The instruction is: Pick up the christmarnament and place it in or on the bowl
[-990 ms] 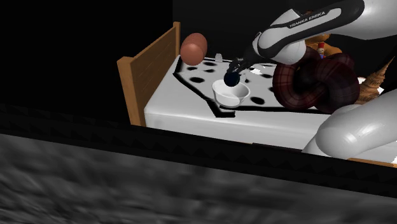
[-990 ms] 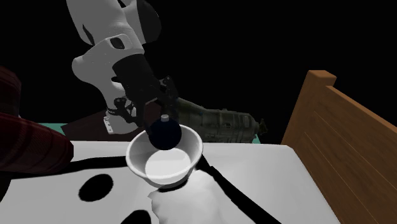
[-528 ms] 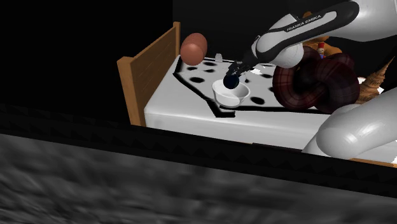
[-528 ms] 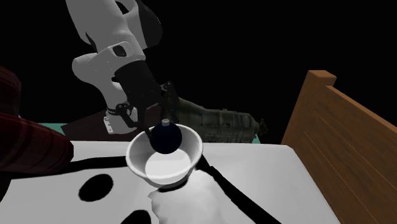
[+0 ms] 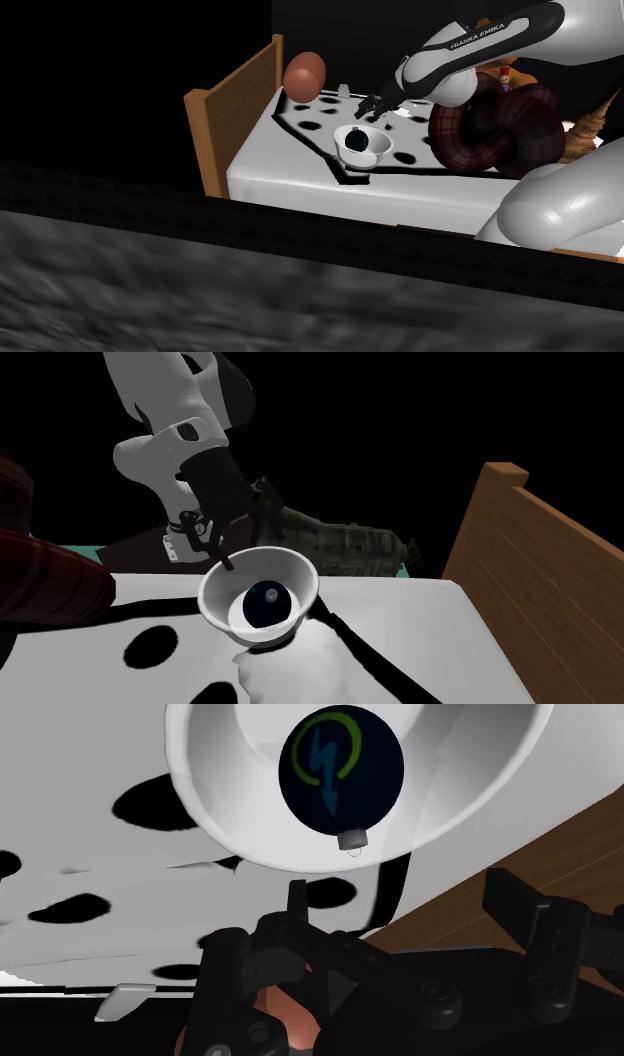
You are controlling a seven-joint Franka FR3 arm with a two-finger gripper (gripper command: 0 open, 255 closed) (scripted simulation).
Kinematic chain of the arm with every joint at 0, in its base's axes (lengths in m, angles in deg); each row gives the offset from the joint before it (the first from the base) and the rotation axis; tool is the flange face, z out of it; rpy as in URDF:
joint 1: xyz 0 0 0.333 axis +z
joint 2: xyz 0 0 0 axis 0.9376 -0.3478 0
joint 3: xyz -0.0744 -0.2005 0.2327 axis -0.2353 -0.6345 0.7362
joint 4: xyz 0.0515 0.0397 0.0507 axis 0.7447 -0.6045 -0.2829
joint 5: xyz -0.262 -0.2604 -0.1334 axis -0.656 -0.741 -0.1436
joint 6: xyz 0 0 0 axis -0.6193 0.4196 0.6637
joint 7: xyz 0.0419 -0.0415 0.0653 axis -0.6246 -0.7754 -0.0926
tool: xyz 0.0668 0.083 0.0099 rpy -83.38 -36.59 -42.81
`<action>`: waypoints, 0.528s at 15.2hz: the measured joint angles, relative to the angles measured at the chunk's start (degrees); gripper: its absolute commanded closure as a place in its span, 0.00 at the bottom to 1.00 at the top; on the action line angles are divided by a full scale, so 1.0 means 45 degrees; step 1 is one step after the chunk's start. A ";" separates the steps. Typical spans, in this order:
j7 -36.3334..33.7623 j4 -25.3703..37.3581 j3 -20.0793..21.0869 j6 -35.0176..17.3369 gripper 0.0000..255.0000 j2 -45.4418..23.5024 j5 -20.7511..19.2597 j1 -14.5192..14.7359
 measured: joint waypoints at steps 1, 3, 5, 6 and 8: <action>-0.0090 -0.0017 0.0073 0.0249 0.00 0.0263 -0.0116 -0.0141; -0.0265 -0.0207 0.0202 0.0996 0.00 0.1186 -0.0403 -0.0508; -0.0453 -0.0175 0.0330 0.1739 0.00 0.1877 -0.0648 -0.0804; -0.0512 -0.0146 0.0372 0.1912 0.00 0.2009 -0.0701 -0.0864; -0.0533 -0.0152 0.0387 0.1990 0.00 0.2082 -0.0728 -0.0894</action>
